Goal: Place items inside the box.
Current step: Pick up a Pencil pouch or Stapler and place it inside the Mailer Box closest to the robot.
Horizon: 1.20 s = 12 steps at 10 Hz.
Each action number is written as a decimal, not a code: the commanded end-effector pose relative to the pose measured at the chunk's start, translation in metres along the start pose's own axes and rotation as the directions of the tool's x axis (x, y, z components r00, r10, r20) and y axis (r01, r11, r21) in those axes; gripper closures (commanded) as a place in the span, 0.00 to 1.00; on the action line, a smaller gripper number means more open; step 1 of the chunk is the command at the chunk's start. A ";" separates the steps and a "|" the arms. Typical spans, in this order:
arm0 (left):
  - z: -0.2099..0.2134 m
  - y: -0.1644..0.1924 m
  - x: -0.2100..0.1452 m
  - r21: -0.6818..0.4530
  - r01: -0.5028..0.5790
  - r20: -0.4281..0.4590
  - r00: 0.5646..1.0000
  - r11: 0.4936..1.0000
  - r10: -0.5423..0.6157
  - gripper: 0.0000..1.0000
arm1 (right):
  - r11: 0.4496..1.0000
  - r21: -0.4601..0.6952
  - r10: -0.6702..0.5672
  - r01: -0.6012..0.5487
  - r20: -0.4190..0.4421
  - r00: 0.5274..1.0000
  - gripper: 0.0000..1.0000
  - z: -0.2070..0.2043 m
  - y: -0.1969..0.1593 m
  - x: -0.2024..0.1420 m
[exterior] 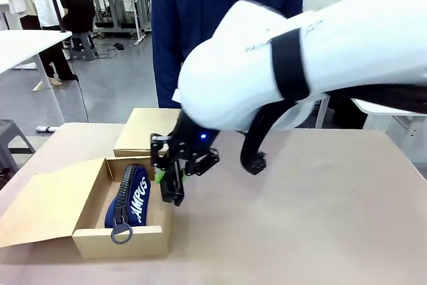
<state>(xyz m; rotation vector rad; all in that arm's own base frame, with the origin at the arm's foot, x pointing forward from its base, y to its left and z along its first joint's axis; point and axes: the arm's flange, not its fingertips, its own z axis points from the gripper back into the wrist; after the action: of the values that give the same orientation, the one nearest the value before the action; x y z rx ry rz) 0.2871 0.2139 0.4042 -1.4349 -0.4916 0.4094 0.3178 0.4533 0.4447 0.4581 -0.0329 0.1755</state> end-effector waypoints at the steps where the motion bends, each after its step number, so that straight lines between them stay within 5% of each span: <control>1: 0.000 0.000 -0.001 -0.017 0.016 0.003 1.000 1.000 -0.016 0.00 | 0.998 -0.065 -0.024 0.028 0.059 0.998 0.58 -0.029 0.021 0.011; 9: 0.000 0.000 -0.001 -0.017 0.016 0.003 1.000 1.000 -0.016 0.00 | 0.998 -0.069 0.007 -0.004 0.054 0.998 0.58 -0.076 0.040 0.026; 10: 0.000 0.000 -0.001 -0.017 0.016 0.003 1.000 1.000 -0.016 0.00 | 0.998 -0.062 0.003 0.000 0.045 0.999 0.08 -0.076 0.039 0.027; 12: 0.000 0.000 -0.001 -0.017 0.016 0.003 1.000 1.000 -0.016 0.00 | 0.998 -0.056 0.010 -0.007 0.044 0.999 0.00 -0.075 0.038 0.026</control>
<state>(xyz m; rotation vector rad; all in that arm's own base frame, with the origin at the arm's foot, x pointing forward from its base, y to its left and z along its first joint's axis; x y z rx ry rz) 0.2871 0.2139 0.4043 -1.4349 -0.4917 0.4091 0.3356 0.5166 0.3911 0.4113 -0.0803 0.1921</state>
